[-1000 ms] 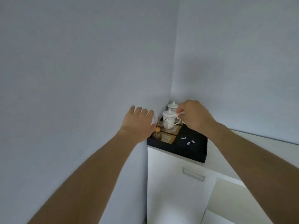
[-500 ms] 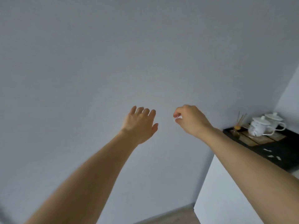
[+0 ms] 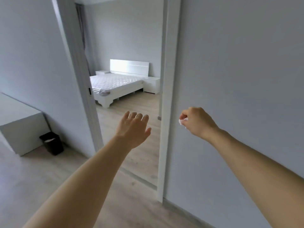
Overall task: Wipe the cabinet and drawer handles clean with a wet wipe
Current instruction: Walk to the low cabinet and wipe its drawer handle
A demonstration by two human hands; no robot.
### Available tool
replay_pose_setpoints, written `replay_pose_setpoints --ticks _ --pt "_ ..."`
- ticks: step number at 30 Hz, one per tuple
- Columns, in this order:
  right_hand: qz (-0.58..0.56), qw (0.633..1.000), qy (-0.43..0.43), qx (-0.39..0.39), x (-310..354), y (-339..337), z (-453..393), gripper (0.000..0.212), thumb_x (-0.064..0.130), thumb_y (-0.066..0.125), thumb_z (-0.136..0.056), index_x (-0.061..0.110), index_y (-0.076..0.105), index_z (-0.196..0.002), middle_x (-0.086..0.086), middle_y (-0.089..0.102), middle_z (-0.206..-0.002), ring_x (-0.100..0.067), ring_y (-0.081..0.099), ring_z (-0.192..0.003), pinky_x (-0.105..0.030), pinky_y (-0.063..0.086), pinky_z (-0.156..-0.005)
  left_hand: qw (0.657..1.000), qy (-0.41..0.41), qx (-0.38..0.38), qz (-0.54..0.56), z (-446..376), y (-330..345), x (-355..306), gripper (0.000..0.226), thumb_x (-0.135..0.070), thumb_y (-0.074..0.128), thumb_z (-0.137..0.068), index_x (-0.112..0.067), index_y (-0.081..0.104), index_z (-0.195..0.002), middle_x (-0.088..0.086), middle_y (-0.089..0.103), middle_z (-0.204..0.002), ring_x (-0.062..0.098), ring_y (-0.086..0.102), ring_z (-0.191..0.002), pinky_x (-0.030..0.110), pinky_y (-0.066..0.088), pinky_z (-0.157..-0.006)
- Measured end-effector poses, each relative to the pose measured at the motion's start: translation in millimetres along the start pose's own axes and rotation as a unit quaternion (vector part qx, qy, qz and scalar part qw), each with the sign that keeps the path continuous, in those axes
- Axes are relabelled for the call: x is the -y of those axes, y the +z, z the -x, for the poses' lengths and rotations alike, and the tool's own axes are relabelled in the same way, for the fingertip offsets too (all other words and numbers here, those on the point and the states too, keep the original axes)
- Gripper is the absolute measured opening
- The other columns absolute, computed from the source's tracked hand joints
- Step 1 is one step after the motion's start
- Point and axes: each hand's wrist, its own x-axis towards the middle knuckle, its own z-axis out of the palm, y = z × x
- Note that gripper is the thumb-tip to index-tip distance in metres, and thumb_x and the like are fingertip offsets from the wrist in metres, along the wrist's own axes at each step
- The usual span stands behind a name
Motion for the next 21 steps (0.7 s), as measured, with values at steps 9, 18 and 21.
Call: replay_pose_setpoints --ticks 9,18,21 --pt "-0.068 0.98 -0.178 0.048 285.4 124.0 -68.2 0.016 0.017 0.053 -0.092 0.01 0.067 -0.094 -0.006 0.065 -0.098 -0.023 0.061 -0.085 -0.033 0.051 -0.078 0.981 -0.172 0.049 -0.075 146.9 24.0 259.9 0.05 -0.049 0.03 -0.099 -0.018 0.037 -0.138 0.003 0.049 -0.136 0.022 0.042 -0.128 0.035 0.025 -0.111" --pt "-0.095 0.954 -0.277 0.069 470.4 237.9 -169.5 0.013 0.017 0.058 -0.09 0.012 0.068 -0.095 -0.008 0.065 -0.1 -0.026 0.062 -0.091 -0.03 0.049 -0.079 0.956 -0.262 0.099 -0.091 194.1 89.7 443.6 0.046 -0.047 0.032 -0.1 -0.018 0.041 -0.134 0.001 0.05 -0.135 0.021 0.042 -0.127 0.031 0.025 -0.109" --pt "-0.108 0.949 -0.287 0.071 520.4 277.1 -218.8 0.012 0.017 0.057 -0.09 0.013 0.068 -0.094 -0.007 0.065 -0.098 -0.026 0.062 -0.085 -0.028 0.046 -0.074 0.947 -0.275 0.117 -0.114 184.8 117.6 515.7 0.047 -0.047 0.031 -0.101 -0.018 0.039 -0.136 0.001 0.05 -0.135 0.02 0.043 -0.127 0.031 0.026 -0.109"
